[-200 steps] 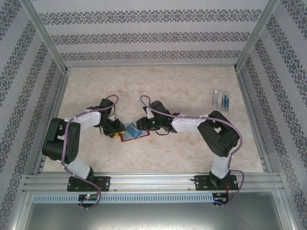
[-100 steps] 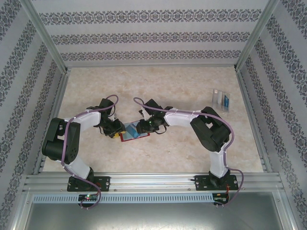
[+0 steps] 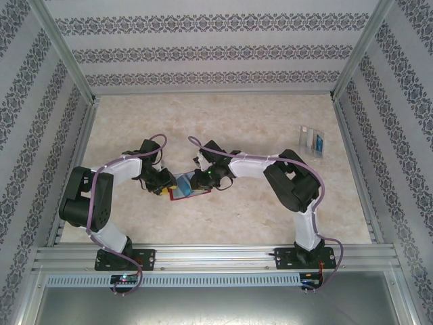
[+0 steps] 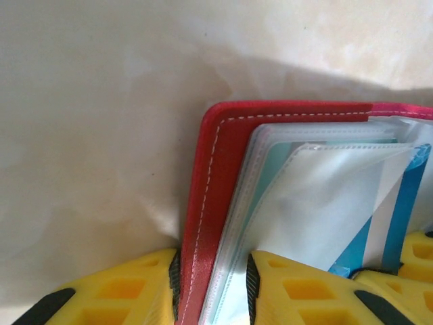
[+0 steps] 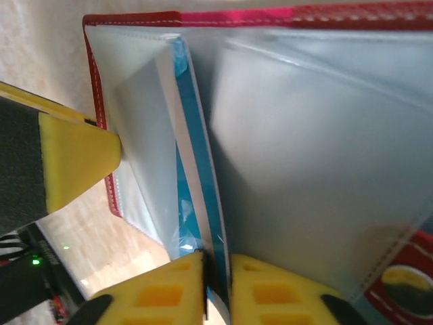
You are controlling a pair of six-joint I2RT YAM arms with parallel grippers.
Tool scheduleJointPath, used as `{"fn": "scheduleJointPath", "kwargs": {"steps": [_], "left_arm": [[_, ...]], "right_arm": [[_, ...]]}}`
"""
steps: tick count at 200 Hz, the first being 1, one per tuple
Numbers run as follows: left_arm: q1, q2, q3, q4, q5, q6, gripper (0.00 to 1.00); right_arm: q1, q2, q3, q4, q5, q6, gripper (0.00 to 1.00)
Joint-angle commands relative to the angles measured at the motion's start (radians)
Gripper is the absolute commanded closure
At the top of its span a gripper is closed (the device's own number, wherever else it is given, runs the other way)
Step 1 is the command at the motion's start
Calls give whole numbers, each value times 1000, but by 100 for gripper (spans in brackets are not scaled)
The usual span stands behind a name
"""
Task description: Put the credit cards into the card holder
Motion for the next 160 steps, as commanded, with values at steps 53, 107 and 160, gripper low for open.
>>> {"fn": "scheduleJointPath", "kwargs": {"steps": [53, 107, 160], "left_arm": [[-9, 31, -36, 1, 1, 6, 68], [-7, 58, -31, 3, 3, 7, 69], [-7, 65, -24, -1, 7, 8, 69]], "right_arm": [[-19, -47, -85, 132, 15, 77, 100], [-15, -80, -236, 381, 97, 254, 100], [-14, -75, -290, 511, 113, 343, 100]]}}
